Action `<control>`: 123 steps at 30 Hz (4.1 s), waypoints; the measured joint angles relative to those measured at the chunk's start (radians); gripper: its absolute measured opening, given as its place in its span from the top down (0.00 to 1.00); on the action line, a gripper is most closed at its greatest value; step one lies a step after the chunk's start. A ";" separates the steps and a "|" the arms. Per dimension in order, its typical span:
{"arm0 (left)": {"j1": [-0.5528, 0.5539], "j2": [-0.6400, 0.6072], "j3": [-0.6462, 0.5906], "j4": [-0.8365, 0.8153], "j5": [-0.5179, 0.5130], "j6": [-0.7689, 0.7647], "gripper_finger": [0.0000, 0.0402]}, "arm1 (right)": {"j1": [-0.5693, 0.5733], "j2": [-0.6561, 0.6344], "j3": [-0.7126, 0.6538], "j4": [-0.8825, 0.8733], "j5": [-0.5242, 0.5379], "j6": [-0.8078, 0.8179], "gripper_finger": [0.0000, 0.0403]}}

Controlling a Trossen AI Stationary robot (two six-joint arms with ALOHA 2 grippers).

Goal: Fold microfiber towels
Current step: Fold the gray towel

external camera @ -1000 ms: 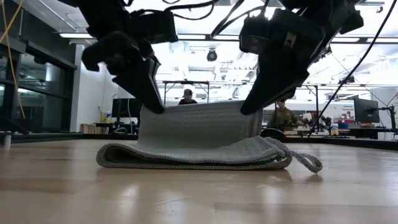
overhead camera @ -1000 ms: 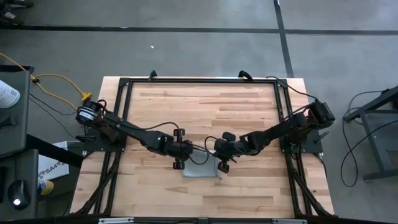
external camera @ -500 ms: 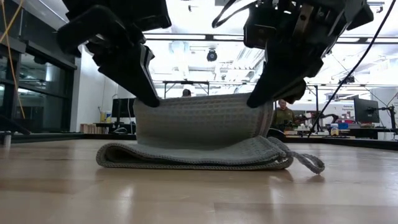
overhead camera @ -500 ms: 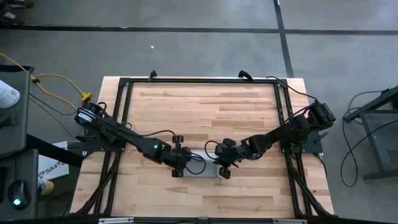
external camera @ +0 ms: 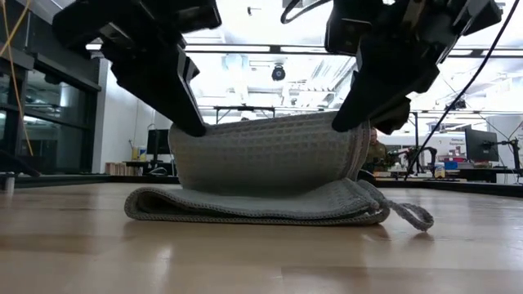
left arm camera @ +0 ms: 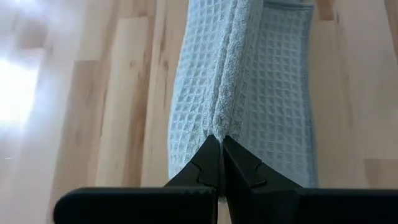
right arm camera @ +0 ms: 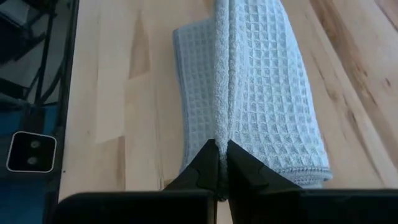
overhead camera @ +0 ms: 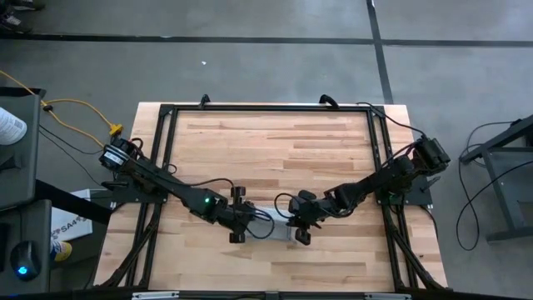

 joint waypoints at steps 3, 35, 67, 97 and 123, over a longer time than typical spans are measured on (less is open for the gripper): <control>-0.039 0.012 0.002 0.003 -0.095 0.031 1.00 | 0.017 0.012 0.000 0.006 0.031 -0.046 0.99; -0.218 0.186 -0.002 0.141 -0.437 0.218 1.00 | 0.139 0.166 0.022 0.100 0.272 -0.379 0.99; -0.247 0.185 -0.001 0.220 -0.340 0.181 1.00 | 0.195 0.163 0.047 0.118 0.304 -0.376 0.99; -0.256 0.183 0.064 0.215 -0.231 0.215 1.00 | 0.220 0.161 0.048 0.083 0.334 -0.363 0.99; -0.217 0.183 0.065 0.332 -0.033 0.263 0.93 | 0.221 0.161 0.049 0.062 0.245 -0.263 0.92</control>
